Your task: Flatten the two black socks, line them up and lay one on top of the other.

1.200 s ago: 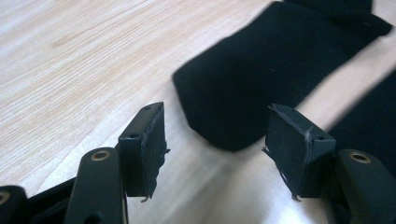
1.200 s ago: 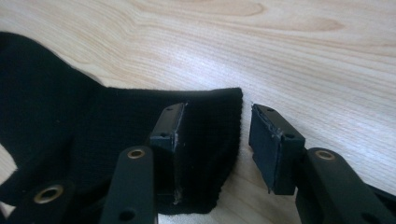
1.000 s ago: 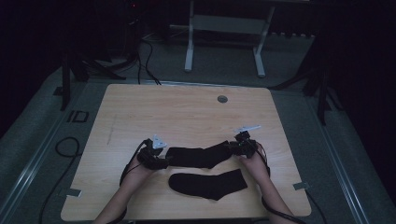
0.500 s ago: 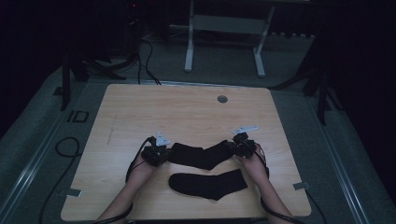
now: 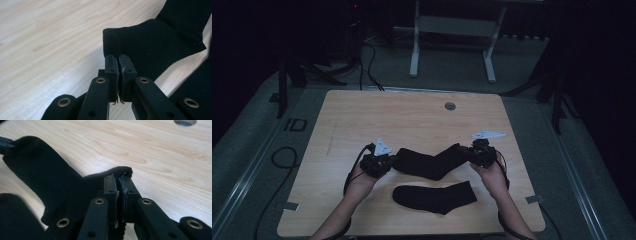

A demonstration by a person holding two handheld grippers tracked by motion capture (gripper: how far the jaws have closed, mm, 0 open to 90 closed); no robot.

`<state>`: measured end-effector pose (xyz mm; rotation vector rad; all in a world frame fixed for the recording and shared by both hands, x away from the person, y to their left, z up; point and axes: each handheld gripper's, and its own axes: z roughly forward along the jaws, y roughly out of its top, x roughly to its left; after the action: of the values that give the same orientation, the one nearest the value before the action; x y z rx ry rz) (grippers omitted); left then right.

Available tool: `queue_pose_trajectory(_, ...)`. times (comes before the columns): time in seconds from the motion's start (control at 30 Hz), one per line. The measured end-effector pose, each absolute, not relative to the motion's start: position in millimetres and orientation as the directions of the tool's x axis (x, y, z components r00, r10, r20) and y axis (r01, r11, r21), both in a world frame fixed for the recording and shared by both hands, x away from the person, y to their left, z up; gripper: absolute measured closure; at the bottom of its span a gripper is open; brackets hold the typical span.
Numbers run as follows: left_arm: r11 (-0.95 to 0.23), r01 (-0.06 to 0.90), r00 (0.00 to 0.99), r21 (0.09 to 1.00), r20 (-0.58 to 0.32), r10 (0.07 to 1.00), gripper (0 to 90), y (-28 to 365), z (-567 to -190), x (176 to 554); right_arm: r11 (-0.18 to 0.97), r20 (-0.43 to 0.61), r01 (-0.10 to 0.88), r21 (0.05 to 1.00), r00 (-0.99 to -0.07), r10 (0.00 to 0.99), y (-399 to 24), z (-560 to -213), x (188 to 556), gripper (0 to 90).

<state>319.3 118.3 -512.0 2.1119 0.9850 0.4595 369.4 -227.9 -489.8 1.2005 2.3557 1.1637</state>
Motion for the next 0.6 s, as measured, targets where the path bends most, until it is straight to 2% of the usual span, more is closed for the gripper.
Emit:
queue_pose_trajectory(0.27,-0.42,0.477,0.666,0.772,-0.005,0.746,87.0,125.2,-490.2,298.9,0.292,0.155,0.542,0.788,-0.633,0.759,-241.3,-469.8,341.7,84.5)
queue_pose_trajectory(0.6,-0.431,0.466,0.715,0.772,-0.042,0.697,87.0,133.0,-480.4,265.8,0.273,0.175,0.534,0.8,-0.642,0.746,-259.2,-468.6,297.8,84.4)
